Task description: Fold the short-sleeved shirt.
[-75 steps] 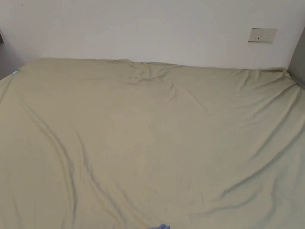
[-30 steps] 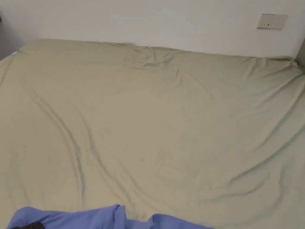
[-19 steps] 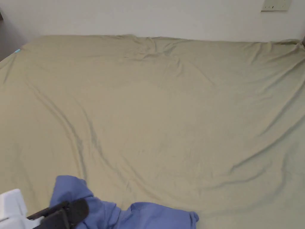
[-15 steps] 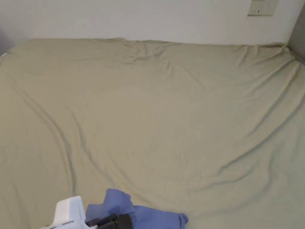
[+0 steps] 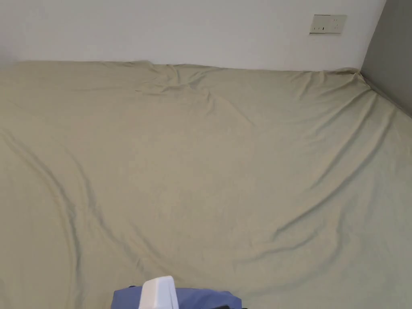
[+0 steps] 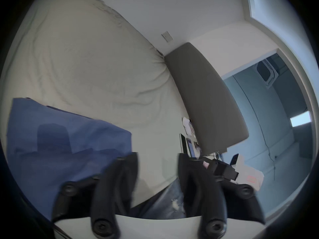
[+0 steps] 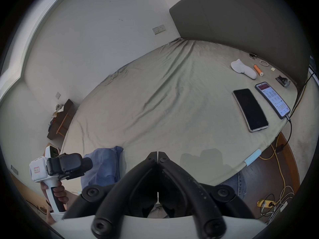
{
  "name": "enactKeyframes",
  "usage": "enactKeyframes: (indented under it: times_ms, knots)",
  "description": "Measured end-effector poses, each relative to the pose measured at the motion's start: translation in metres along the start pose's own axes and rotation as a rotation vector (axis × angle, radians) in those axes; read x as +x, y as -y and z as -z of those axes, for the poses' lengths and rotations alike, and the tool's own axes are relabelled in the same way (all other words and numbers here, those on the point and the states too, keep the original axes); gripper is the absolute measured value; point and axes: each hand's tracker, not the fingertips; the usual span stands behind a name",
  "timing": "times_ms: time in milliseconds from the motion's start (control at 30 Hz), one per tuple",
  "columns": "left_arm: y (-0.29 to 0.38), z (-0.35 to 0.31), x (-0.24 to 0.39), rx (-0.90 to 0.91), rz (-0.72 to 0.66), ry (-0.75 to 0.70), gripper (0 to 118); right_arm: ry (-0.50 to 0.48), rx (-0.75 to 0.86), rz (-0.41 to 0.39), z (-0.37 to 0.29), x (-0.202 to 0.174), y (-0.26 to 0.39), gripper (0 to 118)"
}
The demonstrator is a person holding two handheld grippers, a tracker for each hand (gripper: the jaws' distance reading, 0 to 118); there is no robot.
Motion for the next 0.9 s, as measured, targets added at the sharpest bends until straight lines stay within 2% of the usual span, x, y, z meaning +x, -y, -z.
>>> enactKeyframes:
  times_ms: [67, 133, 200, 300, 333, 433, 533, 633, 667, 733, 833, 900]
  knots:
    - [0.0, -0.004, -0.002, 0.047, 0.038, -0.178, 5, -0.019, -0.001, -0.003, 0.001, -0.003, 0.002, 1]
    - [0.005, 0.006, -0.008, 0.055, 0.119, -0.418, 3, -0.035, -0.007, -0.015, 0.001, -0.005, 0.003, 1]
    - [0.009, 0.021, -0.015, -0.012, 0.123, -0.476, 3, -0.04, -0.015, -0.024, 0.002, -0.006, 0.003, 1]
    - [0.023, 0.038, -0.02, -0.102, 0.039, -0.299, 3, -0.032, -0.017, -0.025, 0.003, -0.005, 0.004, 1]
    - [0.028, 0.048, -0.02, -0.124, 0.036, -0.285, 2, -0.03, -0.017, -0.02, 0.003, -0.005, 0.004, 1]
    - [0.043, 0.089, -0.018, -0.2, 0.06, -0.367, 2, -0.029, -0.021, -0.005, 0.002, -0.002, 0.005, 1]
    - [0.045, 0.108, -0.009, -0.252, 0.051, -0.267, 2, -0.022, -0.029, -0.011, 0.002, -0.004, 0.007, 1]
    - [0.046, 0.111, 0.006, -0.281, 0.155, -0.266, 2, -0.041, -0.045, -0.013, 0.01, -0.012, 0.005, 1]
    - [0.045, 0.103, 0.016, -0.248, 0.201, -0.275, 2, -0.069, -0.047, -0.03, 0.014, -0.019, 0.003, 1]
    - [0.036, 0.064, 0.026, -0.162, 0.211, -0.191, 2, -0.14, -0.047, -0.068, 0.024, -0.038, -0.002, 1]
    - [0.016, -0.024, 0.02, 0.041, 0.082, -0.022, 2, -0.289, -0.089, -0.155, 0.051, -0.079, -0.006, 1]
    - [0.011, -0.08, 0.005, 0.179, 0.001, -0.032, 2, -0.375, -0.152, -0.215, 0.079, -0.111, 0.001, 1]
